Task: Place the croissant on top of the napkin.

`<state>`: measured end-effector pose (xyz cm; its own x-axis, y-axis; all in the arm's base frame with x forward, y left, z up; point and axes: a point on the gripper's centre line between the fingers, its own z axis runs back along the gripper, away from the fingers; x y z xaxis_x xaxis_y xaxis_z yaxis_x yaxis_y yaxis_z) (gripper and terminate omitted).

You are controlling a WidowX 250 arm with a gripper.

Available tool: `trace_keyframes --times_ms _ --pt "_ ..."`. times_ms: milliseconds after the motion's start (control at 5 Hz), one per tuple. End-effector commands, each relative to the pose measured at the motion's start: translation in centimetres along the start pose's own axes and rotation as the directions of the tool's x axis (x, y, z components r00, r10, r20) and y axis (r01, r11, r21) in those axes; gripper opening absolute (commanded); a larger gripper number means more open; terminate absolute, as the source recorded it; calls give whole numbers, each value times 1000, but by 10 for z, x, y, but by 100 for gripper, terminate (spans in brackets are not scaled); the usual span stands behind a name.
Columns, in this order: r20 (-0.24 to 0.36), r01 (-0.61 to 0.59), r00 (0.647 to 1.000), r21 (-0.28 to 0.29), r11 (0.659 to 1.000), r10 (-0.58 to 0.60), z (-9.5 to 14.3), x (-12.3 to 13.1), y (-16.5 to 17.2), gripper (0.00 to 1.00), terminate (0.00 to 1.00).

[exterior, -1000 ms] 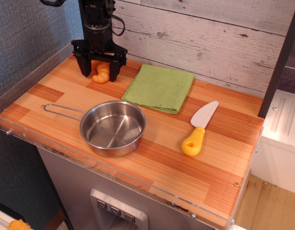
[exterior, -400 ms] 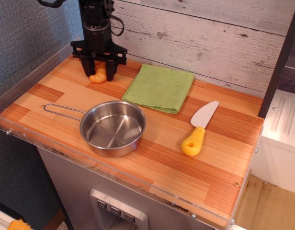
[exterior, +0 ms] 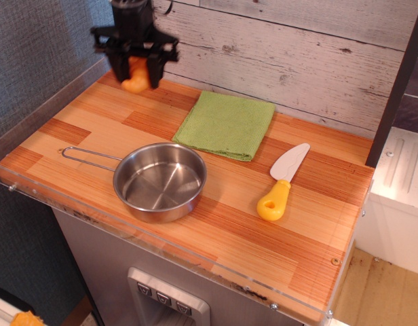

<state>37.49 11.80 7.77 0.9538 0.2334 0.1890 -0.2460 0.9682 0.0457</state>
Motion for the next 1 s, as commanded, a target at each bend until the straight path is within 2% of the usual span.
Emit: trace_keyframes --times_ms 0,200,400,800 --pt "17 128 992 -40 991 -127 19 -9 -50 0 0" --pt "-15 158 987 -56 986 -159 9 -14 -64 0 0" --pt "-22 170 985 -57 984 -171 6 -16 -70 0 0" --pt "-6 181 983 -74 981 -182 7 -13 -71 0 0"
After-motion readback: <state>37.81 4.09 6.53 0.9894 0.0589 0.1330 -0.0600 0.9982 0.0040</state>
